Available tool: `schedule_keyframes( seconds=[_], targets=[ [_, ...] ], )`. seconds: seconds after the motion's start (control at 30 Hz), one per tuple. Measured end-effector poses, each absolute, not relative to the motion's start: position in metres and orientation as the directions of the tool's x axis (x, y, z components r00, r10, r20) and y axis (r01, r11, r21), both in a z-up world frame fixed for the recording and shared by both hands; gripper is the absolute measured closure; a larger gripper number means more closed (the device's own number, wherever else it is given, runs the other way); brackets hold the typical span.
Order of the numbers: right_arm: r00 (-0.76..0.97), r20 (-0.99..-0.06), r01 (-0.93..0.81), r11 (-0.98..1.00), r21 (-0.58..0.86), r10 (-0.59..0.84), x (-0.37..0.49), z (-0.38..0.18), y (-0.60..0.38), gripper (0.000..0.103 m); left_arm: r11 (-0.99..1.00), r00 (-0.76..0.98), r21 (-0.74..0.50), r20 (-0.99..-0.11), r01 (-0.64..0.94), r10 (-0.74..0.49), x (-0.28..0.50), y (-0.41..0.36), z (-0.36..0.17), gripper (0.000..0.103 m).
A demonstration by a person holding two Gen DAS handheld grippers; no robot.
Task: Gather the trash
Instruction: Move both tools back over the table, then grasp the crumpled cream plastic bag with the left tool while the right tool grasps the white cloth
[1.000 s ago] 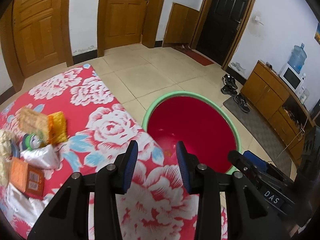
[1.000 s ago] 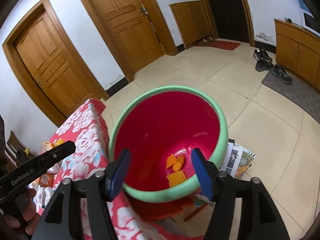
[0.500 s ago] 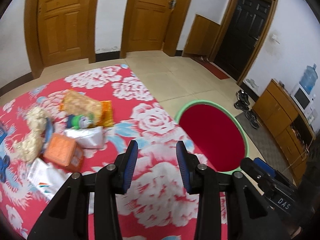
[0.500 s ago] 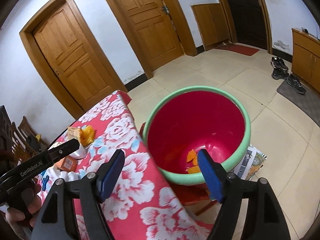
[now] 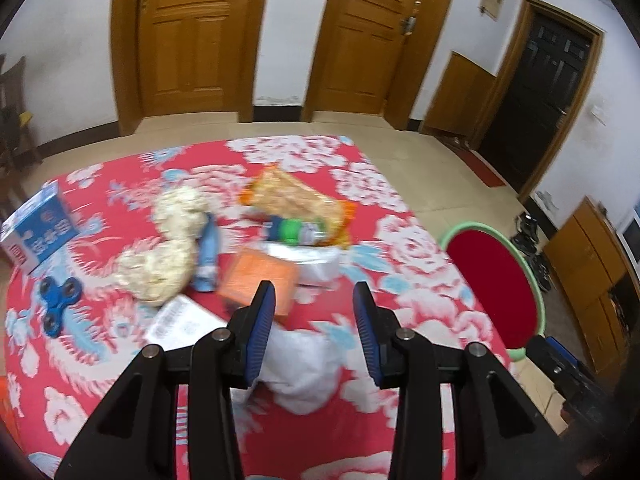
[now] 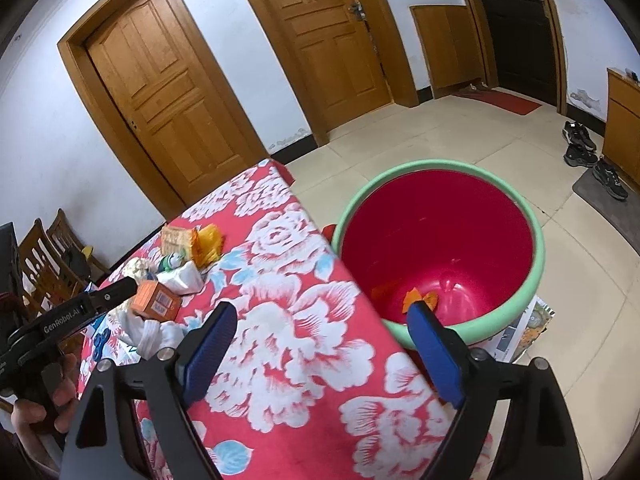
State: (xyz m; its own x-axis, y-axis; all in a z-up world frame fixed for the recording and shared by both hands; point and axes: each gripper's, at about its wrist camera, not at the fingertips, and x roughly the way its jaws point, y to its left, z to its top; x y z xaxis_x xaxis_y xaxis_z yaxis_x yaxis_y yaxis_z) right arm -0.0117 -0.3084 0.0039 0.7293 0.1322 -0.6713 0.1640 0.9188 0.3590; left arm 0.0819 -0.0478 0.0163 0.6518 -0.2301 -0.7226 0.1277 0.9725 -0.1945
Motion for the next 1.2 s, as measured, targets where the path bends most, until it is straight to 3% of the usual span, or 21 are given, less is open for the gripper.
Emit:
schedule_keyframes(
  seconds=[0.33, 0.43, 0.53, 0.97, 1.03, 1.2],
  targets=[
    [0.71, -0.689, 0.162, 0.919, 0.359, 0.144, -0.009, -0.003, -0.286, 0.007, 0.99, 0.659, -0.14, -0.745, -0.005, -0.102, 0.099, 0.01, 0.005, 0.057],
    [0.709, -0.69, 0.161, 0.92, 0.357, 0.144, -0.009, -0.004, -0.281, 0.006, 0.992, 0.658, -0.118, -0.751, -0.052, -0.055, 0.109, 0.027, -0.003, 0.046],
    [0.712, -0.688, 0.158, 0.924, 0.349, 0.138, -0.009, -0.004, -0.278, 0.005, 0.992, 0.642, -0.102, -0.766, -0.076, -0.029, 0.121, 0.038, -0.014, 0.045],
    [0.707, -0.695, 0.143, 0.936, 0.321, 0.13, -0.006, -0.006, -0.264, 0.002, 0.985, 0.583, -0.149, -0.81, -0.092, -0.068, 0.143, 0.046, -0.05, 0.042],
    [0.702, -0.7, 0.139, 0.938, 0.318, 0.133, -0.004, -0.008, -0.263, 0.002, 0.981, 0.591, -0.166, -0.803, -0.099, -0.077, 0.141, 0.048, -0.053, 0.044],
    [0.696, -0.705, 0.128, 0.941, 0.312, 0.139, 0.001, -0.01, -0.258, 0.002, 0.97, 0.589, -0.226, -0.797, -0.093, -0.13, 0.137, 0.052, -0.052, 0.063]
  ],
)
